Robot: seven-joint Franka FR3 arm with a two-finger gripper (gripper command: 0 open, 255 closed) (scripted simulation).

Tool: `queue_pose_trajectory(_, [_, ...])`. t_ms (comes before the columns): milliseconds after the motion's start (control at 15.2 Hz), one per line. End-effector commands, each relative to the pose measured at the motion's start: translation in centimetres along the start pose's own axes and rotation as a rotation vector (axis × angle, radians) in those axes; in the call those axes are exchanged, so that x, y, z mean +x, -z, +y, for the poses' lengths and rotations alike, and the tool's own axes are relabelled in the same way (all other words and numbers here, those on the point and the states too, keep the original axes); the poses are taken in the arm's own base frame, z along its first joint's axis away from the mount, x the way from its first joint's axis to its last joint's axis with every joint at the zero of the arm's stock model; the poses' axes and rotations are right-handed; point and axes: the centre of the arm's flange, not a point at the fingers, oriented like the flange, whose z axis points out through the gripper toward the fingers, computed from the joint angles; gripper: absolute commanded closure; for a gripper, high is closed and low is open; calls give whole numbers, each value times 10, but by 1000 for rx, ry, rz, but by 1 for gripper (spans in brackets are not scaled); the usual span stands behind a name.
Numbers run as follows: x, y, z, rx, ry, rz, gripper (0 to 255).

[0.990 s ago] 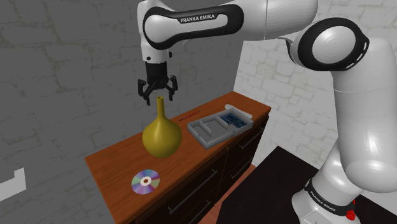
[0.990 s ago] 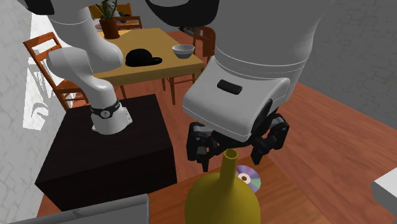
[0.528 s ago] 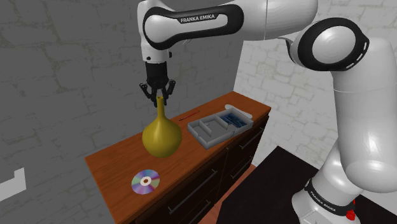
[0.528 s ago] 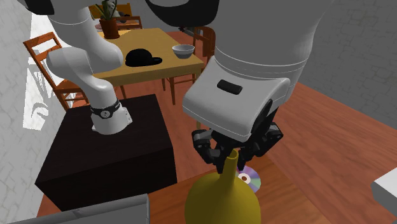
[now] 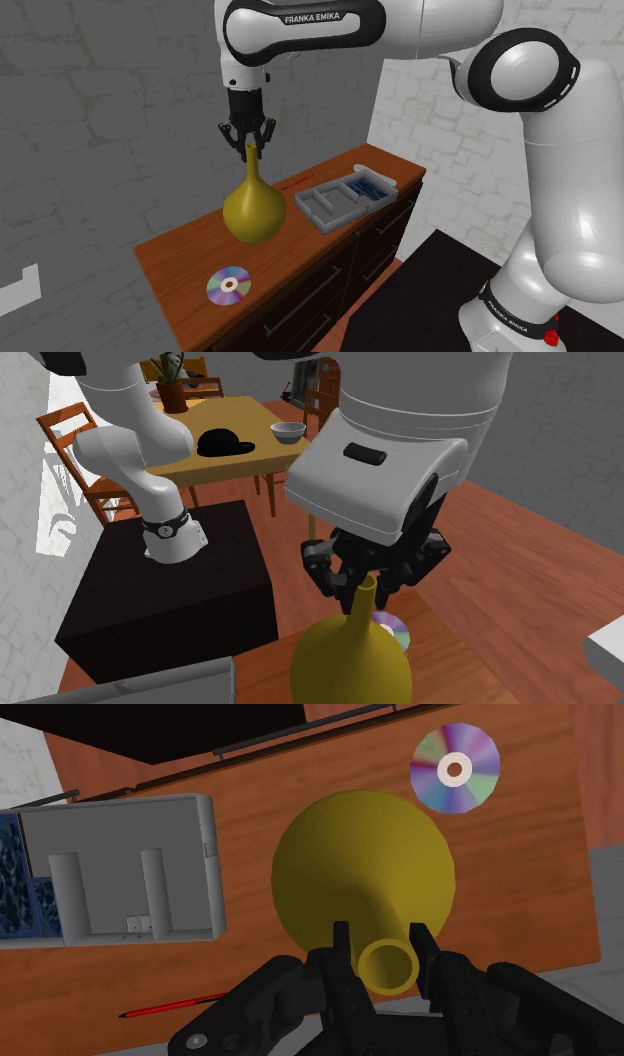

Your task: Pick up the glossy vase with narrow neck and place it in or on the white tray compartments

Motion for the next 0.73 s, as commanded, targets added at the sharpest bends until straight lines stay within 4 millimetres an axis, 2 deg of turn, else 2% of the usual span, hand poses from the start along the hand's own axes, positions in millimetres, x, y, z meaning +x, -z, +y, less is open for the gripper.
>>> queue_pose_trajectory(0, [-2, 12, 0, 1, 0, 1, 255])
queue_pose_trajectory(660, [-7, 65, 0, 1, 0, 1, 255])
